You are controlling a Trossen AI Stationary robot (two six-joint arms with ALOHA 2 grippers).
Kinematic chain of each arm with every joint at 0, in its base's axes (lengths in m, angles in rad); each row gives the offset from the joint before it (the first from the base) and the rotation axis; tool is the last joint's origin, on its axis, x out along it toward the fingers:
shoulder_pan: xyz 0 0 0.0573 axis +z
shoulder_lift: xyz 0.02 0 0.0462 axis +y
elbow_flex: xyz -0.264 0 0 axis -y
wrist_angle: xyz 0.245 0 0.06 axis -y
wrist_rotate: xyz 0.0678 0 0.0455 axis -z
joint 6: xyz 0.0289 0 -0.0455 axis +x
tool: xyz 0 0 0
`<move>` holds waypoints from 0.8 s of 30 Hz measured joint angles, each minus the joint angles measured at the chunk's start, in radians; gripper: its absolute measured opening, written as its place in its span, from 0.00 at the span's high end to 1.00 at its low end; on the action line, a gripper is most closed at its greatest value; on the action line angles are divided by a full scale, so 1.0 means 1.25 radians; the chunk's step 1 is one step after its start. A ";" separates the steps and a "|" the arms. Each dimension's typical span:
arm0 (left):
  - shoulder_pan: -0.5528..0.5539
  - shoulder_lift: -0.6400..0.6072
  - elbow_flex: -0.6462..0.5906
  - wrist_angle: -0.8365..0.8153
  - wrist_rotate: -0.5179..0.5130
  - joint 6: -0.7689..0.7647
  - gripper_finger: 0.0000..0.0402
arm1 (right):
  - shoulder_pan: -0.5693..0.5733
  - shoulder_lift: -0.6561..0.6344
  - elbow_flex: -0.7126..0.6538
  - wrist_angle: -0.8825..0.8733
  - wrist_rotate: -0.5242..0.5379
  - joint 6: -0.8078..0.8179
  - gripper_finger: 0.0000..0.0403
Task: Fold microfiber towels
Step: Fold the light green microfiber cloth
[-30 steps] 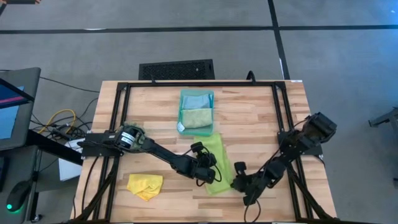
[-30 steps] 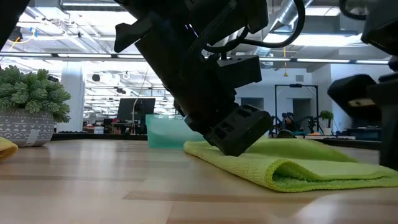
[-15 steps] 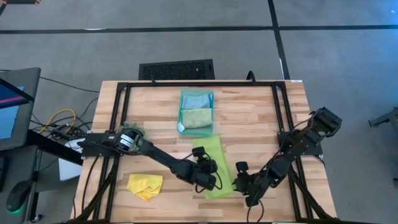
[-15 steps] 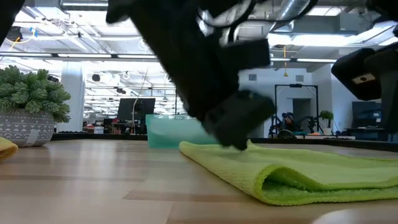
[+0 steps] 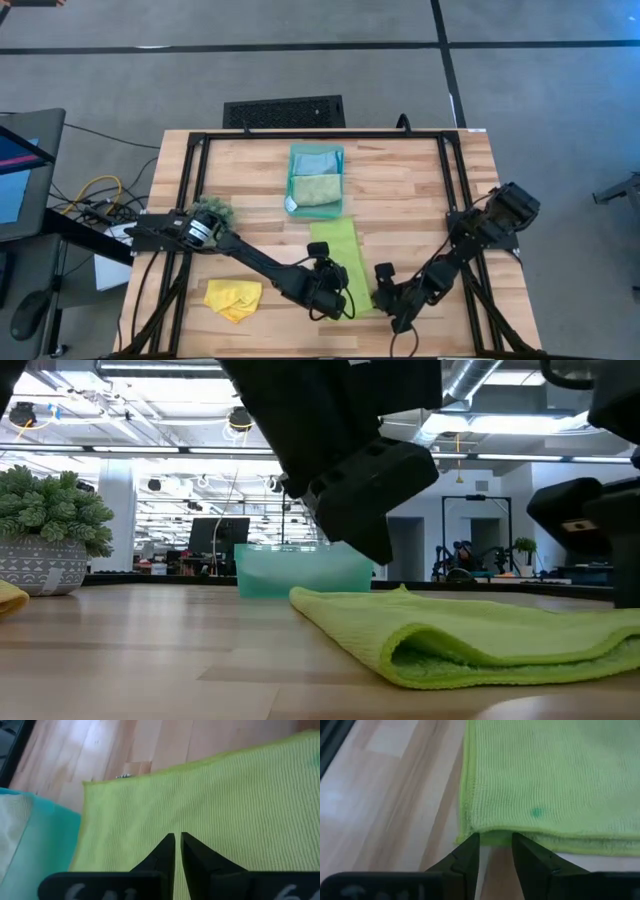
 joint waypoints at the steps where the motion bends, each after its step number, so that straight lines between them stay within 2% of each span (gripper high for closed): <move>1: 0.000 0.000 0.000 -0.001 0.001 0.000 0.94 | -0.002 0.000 0.000 0.001 0.000 0.000 0.65; 14: 0.001 -0.001 -0.005 -0.125 0.024 -0.070 0.94 | -0.010 0.000 0.000 0.069 -0.023 -0.001 0.66; 24: 0.000 -0.001 -0.005 -0.122 0.025 -0.089 0.94 | -0.016 0.000 0.000 0.132 -0.044 0.048 0.64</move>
